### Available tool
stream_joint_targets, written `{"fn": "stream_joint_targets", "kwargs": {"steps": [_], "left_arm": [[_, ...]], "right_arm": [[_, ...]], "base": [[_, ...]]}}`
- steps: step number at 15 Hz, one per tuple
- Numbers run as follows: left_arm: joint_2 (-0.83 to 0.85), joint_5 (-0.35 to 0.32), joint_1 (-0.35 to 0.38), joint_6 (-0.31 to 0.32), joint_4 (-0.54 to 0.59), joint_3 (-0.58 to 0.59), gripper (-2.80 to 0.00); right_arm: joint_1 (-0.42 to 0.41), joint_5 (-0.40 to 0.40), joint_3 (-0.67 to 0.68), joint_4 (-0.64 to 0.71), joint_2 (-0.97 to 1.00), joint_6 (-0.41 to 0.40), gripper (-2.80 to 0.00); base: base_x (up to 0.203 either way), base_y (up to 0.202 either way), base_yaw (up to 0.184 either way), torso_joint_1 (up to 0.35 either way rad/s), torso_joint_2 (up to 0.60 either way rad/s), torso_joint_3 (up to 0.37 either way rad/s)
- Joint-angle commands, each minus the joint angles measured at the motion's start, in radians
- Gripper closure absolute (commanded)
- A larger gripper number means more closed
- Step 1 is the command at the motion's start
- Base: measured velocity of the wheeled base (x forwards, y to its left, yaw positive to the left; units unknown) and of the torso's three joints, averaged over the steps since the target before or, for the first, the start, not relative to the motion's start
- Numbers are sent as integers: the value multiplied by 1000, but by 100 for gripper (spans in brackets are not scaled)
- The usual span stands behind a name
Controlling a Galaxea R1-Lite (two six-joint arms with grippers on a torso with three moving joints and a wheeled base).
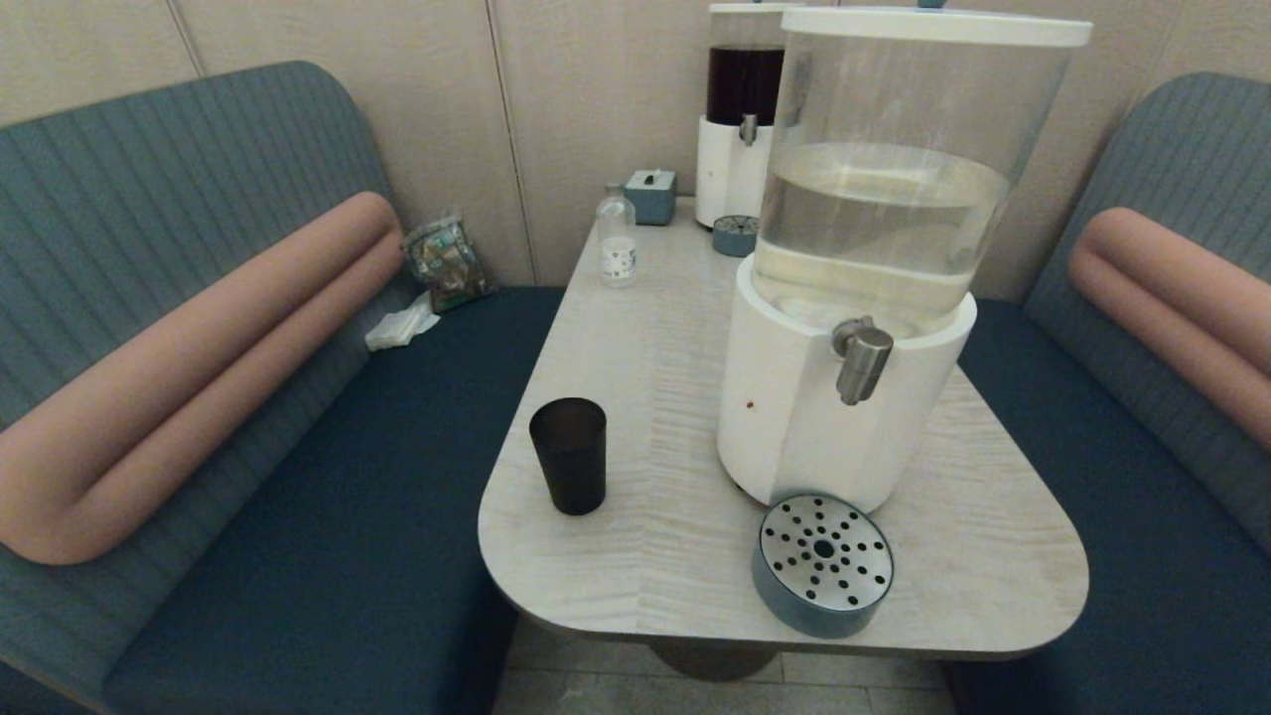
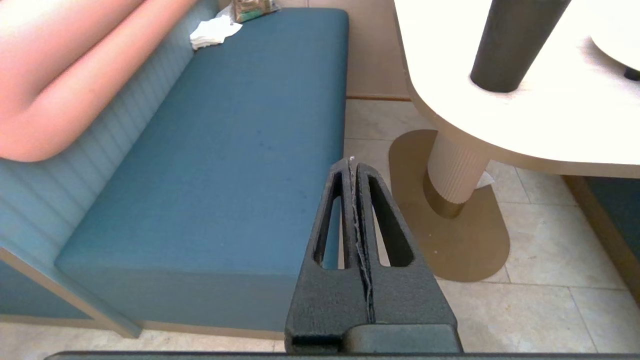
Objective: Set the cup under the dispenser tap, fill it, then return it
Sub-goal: Pick up the cup
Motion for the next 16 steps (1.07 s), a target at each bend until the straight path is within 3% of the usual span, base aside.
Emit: {"fn": "stream_joint_targets", "kwargs": {"steps": [1, 6, 8, 10, 13, 14, 16], "left_arm": [[1, -1, 0, -2, 1, 1, 0], [8, -1, 2, 13, -9, -20, 0], [74, -4, 1, 17, 11, -166, 0], [274, -24, -10, 9, 25, -345, 0], [558, -98, -23, -16, -21, -496, 0], [681, -129, -25, -22, -96, -511, -280], [907, -209, -27, -31, -331, -525, -280]], "right_arm": [[0, 0, 0, -1, 0, 0, 0], [0, 0, 0, 0, 0, 0, 0], [2, 0, 0, 1, 0, 0, 0], [0, 0, 0, -1, 0, 0, 0], [0, 0, 0, 1, 0, 0, 0], [1, 0, 0, 1, 0, 0, 0], [2, 0, 0, 0, 0, 0, 0]], "base": [[0, 0, 0, 0, 0, 0], [0, 0, 0, 0, 0, 0], [0, 0, 0, 0, 0, 0], [0, 0, 0, 0, 0, 0], [0, 0, 0, 0, 0, 0], [0, 0, 0, 0, 0, 0], [0, 0, 0, 0, 0, 0]]}}
